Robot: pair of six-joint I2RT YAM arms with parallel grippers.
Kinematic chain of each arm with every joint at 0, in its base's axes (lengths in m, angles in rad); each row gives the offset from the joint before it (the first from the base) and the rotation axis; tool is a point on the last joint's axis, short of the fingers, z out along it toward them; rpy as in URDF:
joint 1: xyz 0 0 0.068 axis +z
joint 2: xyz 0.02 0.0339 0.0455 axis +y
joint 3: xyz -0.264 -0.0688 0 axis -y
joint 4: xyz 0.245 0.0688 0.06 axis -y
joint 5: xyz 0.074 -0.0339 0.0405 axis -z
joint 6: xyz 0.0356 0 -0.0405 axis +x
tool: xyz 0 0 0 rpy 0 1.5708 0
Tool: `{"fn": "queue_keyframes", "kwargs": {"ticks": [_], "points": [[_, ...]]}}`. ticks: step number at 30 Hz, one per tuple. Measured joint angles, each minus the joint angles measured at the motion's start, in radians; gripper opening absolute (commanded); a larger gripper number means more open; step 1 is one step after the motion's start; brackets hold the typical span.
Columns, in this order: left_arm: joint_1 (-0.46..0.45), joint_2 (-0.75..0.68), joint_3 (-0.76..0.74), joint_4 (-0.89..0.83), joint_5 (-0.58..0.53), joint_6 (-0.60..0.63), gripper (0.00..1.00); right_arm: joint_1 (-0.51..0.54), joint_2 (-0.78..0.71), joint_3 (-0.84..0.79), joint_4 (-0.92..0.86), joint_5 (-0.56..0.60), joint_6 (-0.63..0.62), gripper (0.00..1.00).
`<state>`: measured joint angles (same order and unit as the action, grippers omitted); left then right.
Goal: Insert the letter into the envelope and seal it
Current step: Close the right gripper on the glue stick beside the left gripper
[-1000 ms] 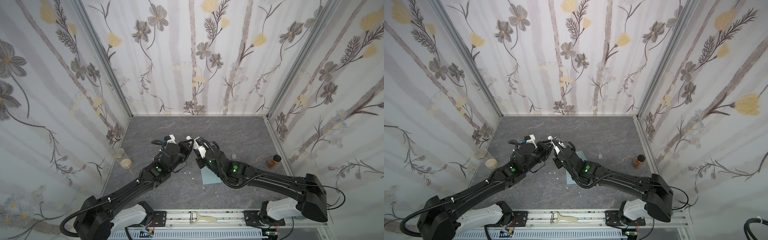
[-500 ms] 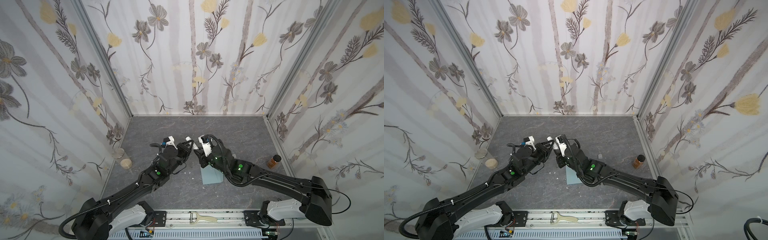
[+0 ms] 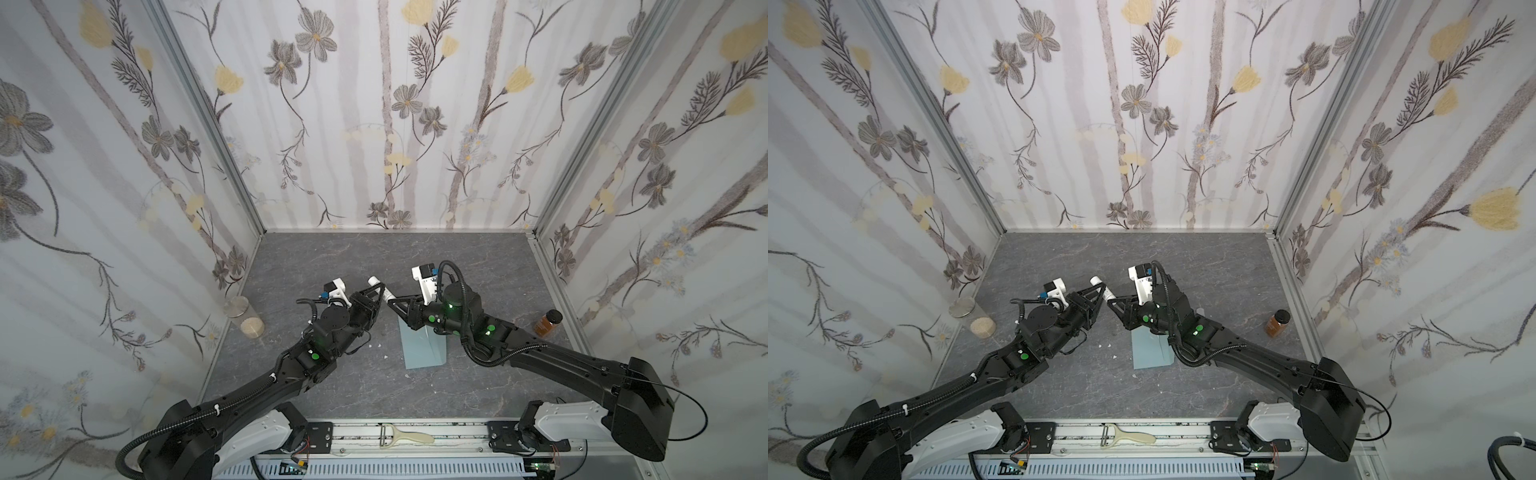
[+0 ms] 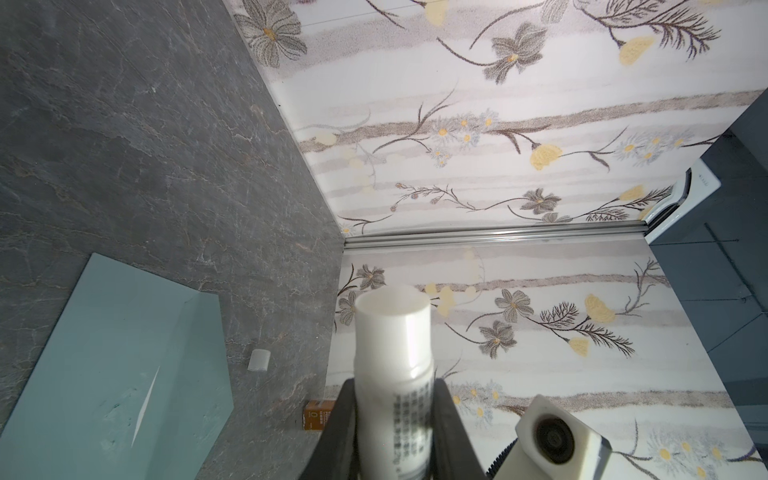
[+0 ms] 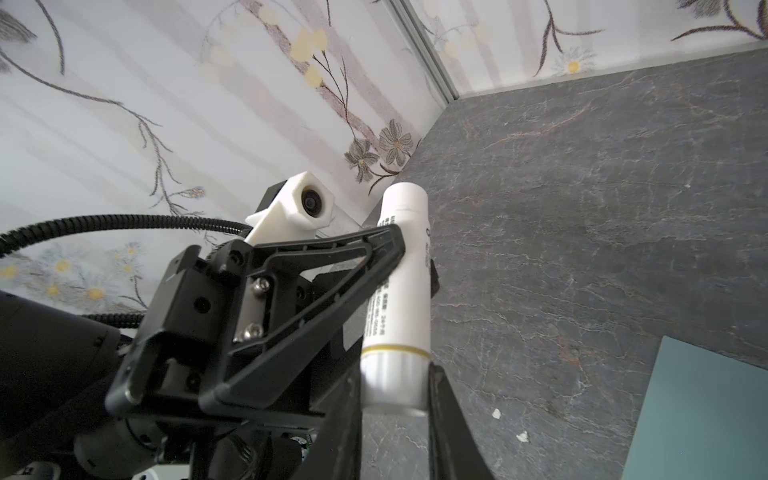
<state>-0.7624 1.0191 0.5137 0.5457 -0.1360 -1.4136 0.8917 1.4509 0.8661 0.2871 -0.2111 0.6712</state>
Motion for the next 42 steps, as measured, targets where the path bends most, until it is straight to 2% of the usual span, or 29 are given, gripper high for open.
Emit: {"fn": "queue_keyframes", "kwargs": {"ticks": [11, 21, 28, 37, 39, 42], "points": [[-0.028, -0.001, -0.034, 0.071, -0.058, 0.0, 0.0, -0.049, 0.019, -0.085, 0.201, -0.128, 0.241, 0.18], [-0.045, -0.005, -0.047, 0.104, -0.077, 0.004, 0.0, -0.112, 0.093, -0.201, 0.568, -0.277, 0.493, 0.17], [-0.06, -0.004, -0.05, 0.129, -0.108, 0.008, 0.0, -0.119, 0.134, -0.226, 0.711, -0.304, 0.614, 0.18], [-0.069, -0.005, -0.054, 0.158, -0.137, 0.023, 0.0, -0.12, 0.183, -0.233, 0.834, -0.32, 0.698, 0.2], [-0.07, -0.013, -0.054, 0.159, -0.139, 0.026, 0.0, -0.12, 0.185, -0.233, 0.845, -0.322, 0.701, 0.24], [-0.072, -0.026, -0.058, 0.154, -0.138, 0.029, 0.0, -0.119, 0.184, -0.233, 0.848, -0.325, 0.7, 0.39]]}}
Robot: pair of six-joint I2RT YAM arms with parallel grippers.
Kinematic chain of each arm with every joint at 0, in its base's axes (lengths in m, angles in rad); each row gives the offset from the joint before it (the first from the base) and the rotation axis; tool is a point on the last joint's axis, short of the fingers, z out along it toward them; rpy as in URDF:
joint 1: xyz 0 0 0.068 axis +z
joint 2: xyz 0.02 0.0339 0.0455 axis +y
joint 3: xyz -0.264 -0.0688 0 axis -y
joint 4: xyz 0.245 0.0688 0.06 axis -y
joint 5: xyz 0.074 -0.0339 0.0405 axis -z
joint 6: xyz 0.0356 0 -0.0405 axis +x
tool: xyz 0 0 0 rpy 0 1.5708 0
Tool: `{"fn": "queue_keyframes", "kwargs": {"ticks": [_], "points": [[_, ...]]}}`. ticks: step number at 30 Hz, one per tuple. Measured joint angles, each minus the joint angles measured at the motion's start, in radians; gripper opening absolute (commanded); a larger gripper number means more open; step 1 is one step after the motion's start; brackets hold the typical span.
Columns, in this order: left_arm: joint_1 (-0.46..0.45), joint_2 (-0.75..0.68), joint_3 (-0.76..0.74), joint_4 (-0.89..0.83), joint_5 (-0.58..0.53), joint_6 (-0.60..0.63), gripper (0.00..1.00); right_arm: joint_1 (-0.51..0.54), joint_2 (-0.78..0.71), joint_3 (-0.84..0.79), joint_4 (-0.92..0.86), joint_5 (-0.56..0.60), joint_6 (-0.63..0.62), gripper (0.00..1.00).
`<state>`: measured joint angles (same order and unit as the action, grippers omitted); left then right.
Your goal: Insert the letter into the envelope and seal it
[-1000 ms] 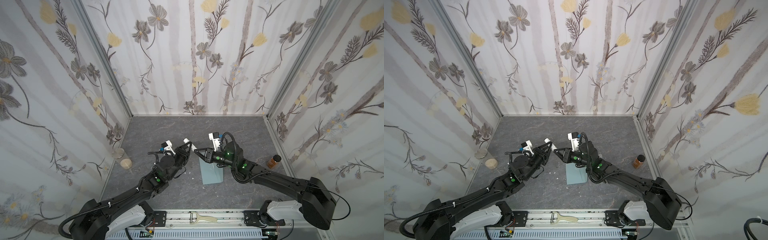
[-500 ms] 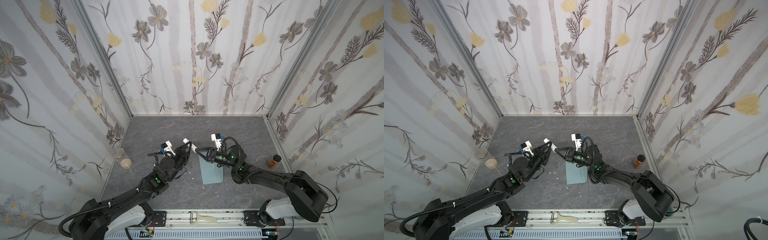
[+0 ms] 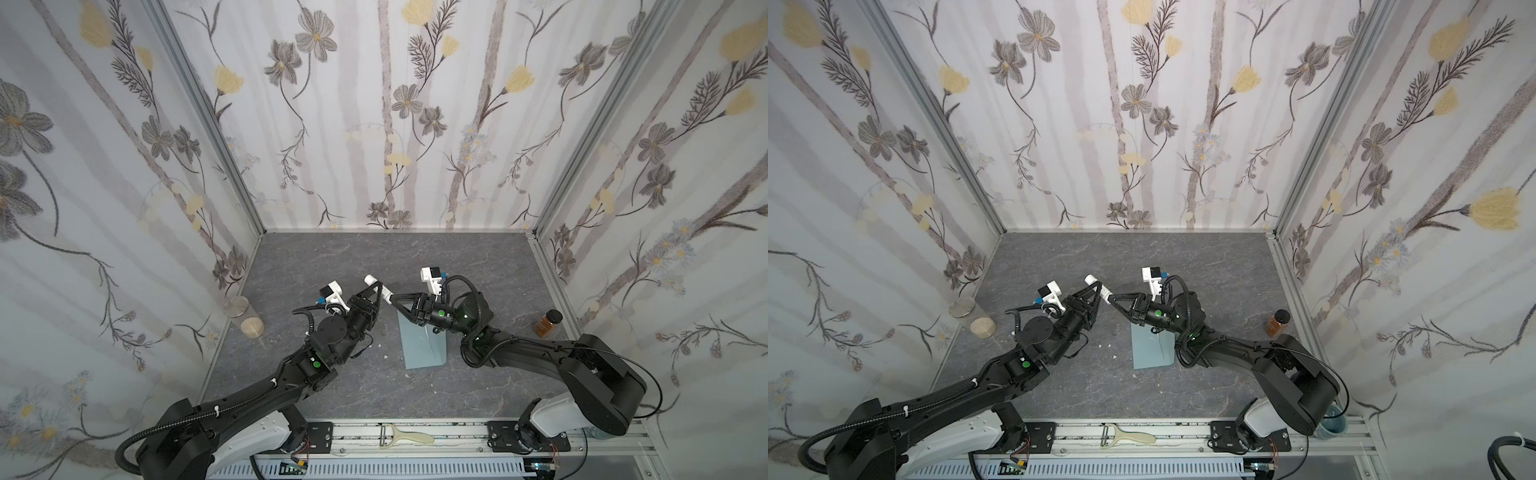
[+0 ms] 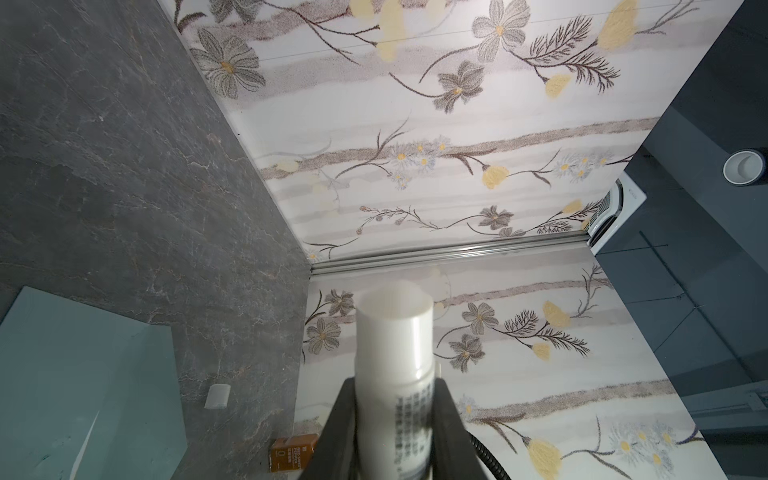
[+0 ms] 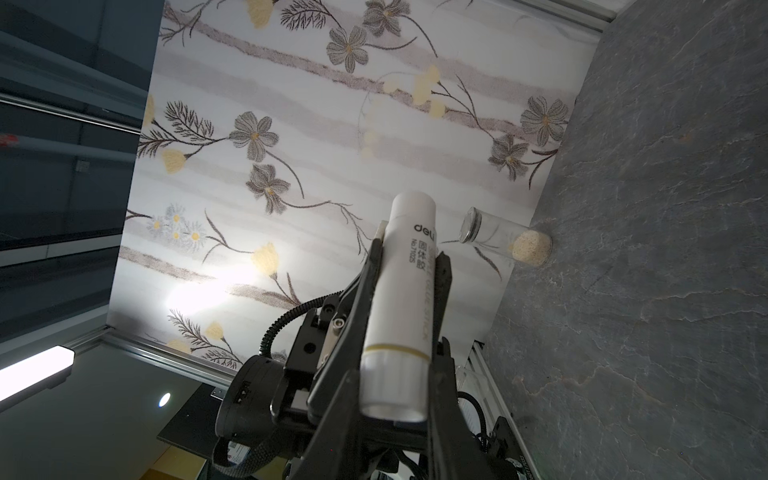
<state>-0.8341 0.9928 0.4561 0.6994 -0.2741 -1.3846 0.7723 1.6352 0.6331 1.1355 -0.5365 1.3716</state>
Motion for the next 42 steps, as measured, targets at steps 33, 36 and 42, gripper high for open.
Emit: {"fn": "queue_keyframes", "kwargs": {"ticks": [33, 36, 42], "points": [[0.114, 0.041, 0.195, -0.473, 0.225, 0.072, 0.0, 0.433, -0.129, 0.396, -1.14, 1.081, -1.246, 0.45], [0.114, 0.043, 0.195, -0.476, 0.226, 0.072, 0.0, 0.444, -0.093, 0.42, -1.146, 1.107, -1.29, 0.39], [0.114, 0.043, 0.196, -0.487, 0.232, 0.072, 0.0, 0.449, -0.062, 0.438, -1.148, 1.131, -1.339, 0.35]]}}
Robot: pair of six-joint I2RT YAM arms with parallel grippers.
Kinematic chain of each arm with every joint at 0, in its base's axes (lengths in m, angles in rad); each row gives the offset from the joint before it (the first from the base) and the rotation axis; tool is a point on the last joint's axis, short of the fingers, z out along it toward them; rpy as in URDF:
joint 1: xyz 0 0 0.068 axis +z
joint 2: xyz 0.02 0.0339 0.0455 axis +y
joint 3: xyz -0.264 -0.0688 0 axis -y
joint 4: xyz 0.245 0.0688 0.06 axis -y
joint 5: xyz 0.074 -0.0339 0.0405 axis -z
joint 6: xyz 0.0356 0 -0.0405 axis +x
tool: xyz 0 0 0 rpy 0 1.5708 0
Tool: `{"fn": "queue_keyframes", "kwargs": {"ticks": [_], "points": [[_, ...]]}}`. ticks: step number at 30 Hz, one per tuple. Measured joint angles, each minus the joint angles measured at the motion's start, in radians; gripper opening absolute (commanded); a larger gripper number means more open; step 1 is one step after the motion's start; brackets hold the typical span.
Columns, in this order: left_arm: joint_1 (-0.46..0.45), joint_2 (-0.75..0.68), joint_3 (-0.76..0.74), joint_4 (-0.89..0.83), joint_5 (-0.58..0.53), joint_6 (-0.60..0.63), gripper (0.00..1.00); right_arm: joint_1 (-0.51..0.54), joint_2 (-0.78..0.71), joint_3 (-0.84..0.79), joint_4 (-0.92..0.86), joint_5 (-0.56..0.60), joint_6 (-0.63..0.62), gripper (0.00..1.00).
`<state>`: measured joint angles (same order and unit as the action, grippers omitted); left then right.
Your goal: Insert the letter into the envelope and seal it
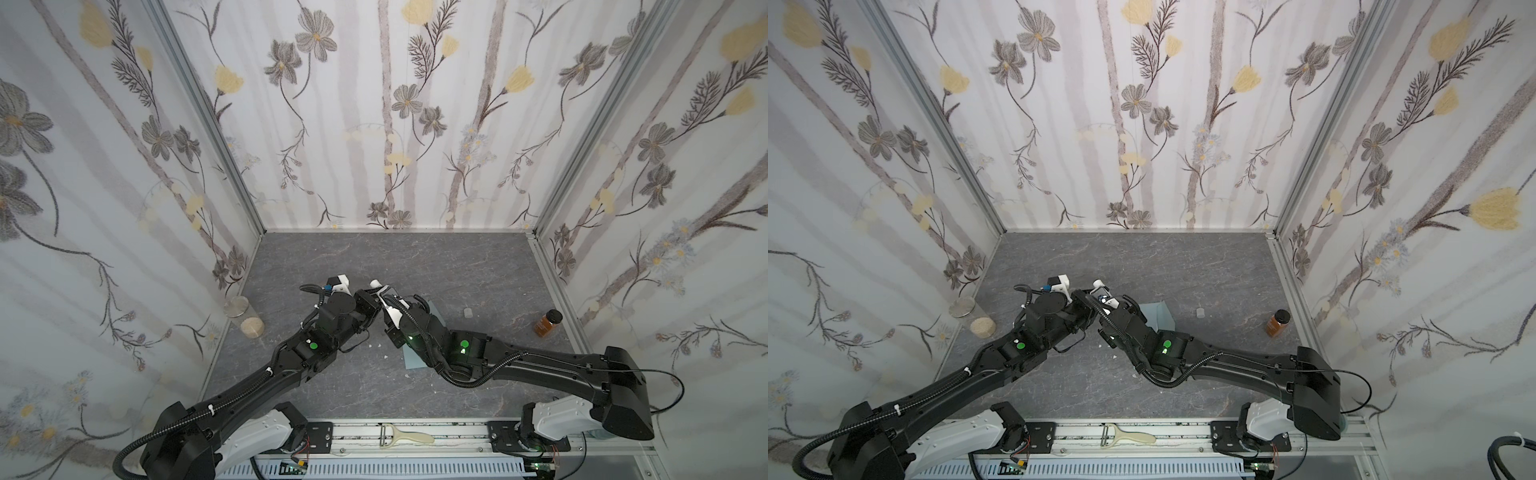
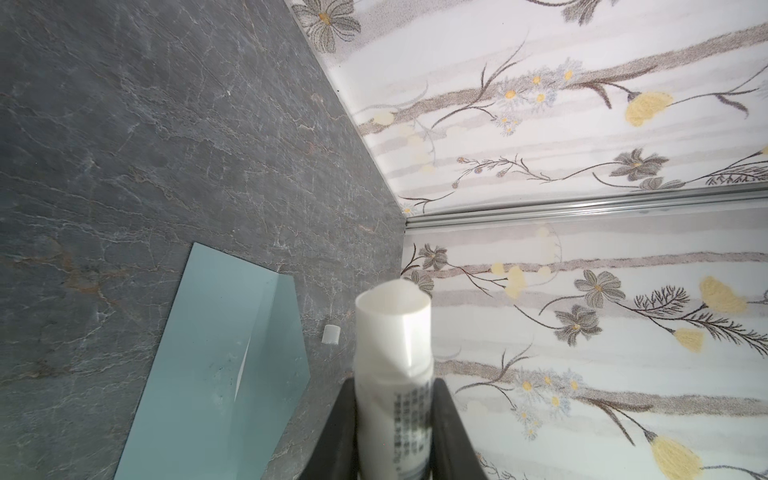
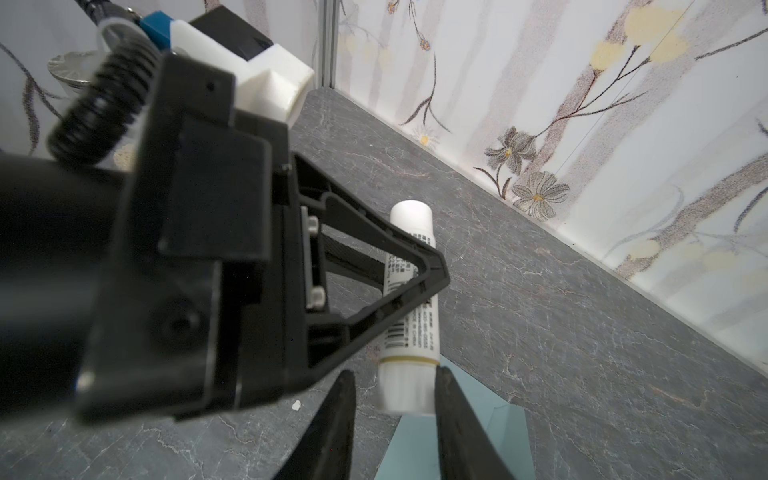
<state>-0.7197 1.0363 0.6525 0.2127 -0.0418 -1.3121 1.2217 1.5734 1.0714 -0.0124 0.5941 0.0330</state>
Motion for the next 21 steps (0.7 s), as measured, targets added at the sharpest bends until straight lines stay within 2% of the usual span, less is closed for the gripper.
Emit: {"fn": "queue_keyframes", "kwargs": {"ticks": [5, 9, 12, 19, 21], "points": [[0.001, 0.0, 0.0, -0.003, 0.005, 0.0, 0.0, 0.0, 0.021, 0.011, -0.007, 0.003, -0.016, 0.41], [0.002, -0.001, 0.0, -0.014, 0.005, 0.003, 0.0, -0.001, 0.047, 0.015, -0.023, 0.015, -0.019, 0.4], [0.002, -0.002, 0.0, -0.014, 0.005, 0.003, 0.0, 0.0, 0.052, 0.015, -0.028, 0.029, -0.027, 0.35], [0.002, 0.0, 0.004, -0.026, -0.003, 0.003, 0.0, -0.002, 0.063, 0.015, -0.022, 0.048, -0.034, 0.16], [0.003, 0.001, 0.005, -0.026, -0.005, 0.003, 0.0, -0.003, 0.063, 0.018, -0.023, 0.044, -0.034, 0.14]]}}
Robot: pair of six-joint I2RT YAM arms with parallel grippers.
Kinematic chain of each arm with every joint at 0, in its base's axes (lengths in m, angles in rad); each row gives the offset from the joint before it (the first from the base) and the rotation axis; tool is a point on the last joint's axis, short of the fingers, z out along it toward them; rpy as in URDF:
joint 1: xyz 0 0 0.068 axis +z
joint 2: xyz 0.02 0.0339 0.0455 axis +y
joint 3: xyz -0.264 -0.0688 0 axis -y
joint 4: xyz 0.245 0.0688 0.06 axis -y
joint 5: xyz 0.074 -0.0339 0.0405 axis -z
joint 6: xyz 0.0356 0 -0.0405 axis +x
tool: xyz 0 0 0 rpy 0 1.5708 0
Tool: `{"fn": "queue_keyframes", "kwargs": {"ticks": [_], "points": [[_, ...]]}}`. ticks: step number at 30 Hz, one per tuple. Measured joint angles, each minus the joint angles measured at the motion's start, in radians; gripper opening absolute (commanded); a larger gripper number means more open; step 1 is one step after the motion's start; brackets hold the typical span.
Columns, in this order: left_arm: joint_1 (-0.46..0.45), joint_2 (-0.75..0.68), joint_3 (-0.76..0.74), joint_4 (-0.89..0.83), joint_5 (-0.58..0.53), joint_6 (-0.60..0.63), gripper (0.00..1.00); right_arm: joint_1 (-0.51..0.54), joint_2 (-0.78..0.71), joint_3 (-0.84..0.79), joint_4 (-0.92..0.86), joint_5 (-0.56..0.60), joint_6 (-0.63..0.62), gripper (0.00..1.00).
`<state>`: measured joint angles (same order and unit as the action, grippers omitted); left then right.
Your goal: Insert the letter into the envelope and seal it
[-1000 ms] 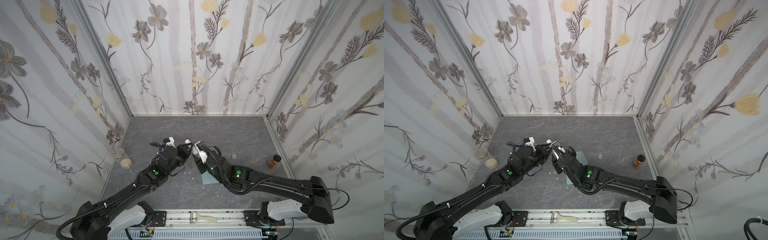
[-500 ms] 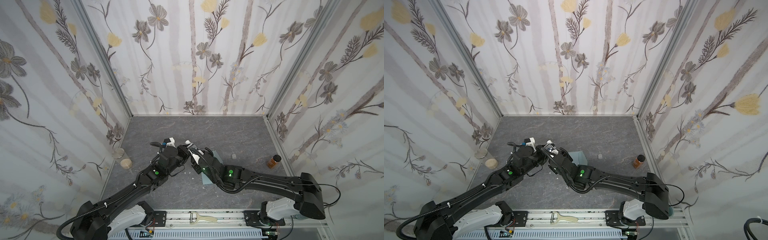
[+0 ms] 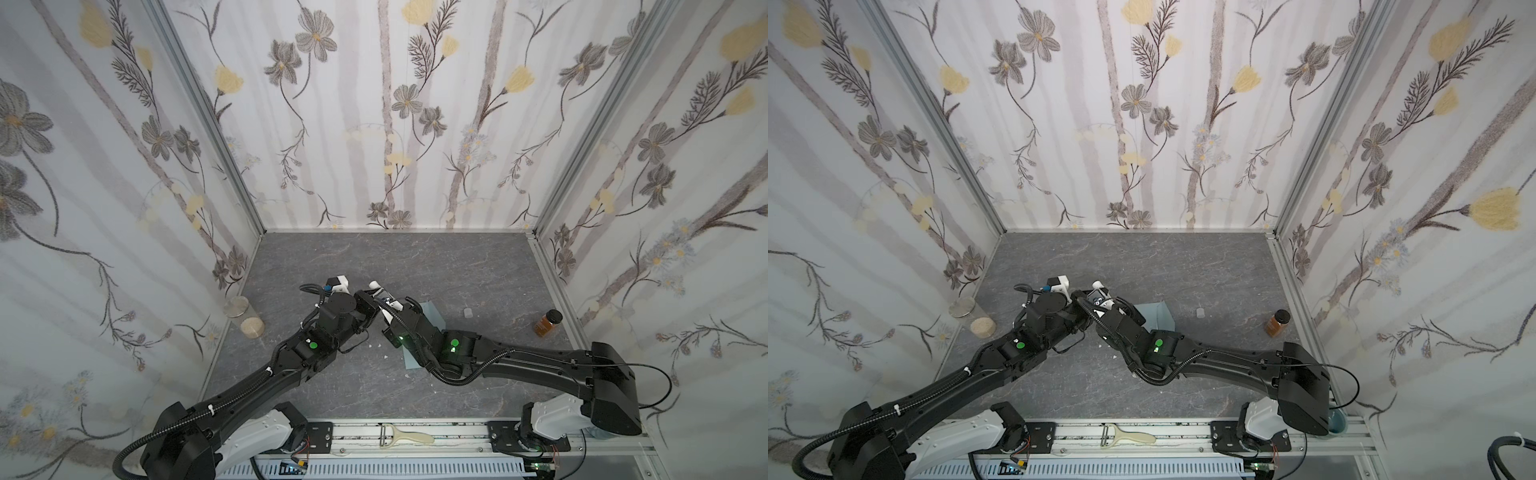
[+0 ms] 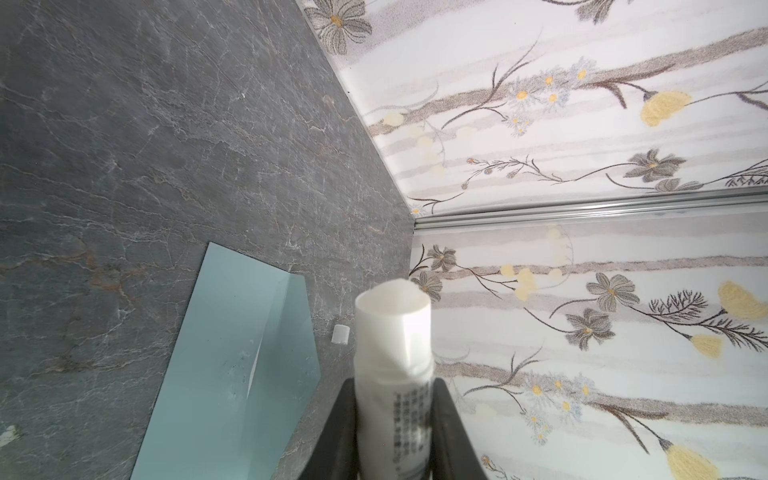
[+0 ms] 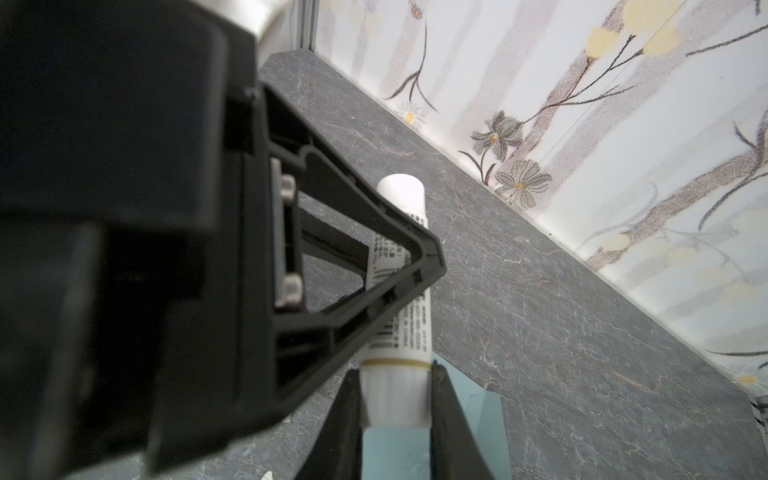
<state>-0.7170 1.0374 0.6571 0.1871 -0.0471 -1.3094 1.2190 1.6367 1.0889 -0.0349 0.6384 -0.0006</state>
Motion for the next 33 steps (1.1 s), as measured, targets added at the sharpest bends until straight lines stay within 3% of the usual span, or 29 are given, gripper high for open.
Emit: {"fn": "queue_keyframes", "kwargs": {"ticks": [4, 10, 24, 33], "points": [[0.001, 0.0, 0.0, 0.003, -0.002, -0.004, 0.0, -0.015, -0.013, 0.001, -0.005, -0.044, 0.019, 0.13], [0.001, -0.011, -0.022, 0.081, 0.013, -0.024, 0.0, -0.079, -0.09, -0.029, 0.01, -0.225, 0.134, 0.14], [-0.016, -0.072, -0.124, 0.217, -0.016, -0.053, 0.0, -0.299, -0.165, -0.206, 0.279, -0.814, 0.591, 0.16], [-0.055, -0.084, -0.159, 0.277, -0.08, -0.06, 0.0, -0.369, -0.145, -0.303, 0.51, -1.012, 0.885, 0.18]]}}
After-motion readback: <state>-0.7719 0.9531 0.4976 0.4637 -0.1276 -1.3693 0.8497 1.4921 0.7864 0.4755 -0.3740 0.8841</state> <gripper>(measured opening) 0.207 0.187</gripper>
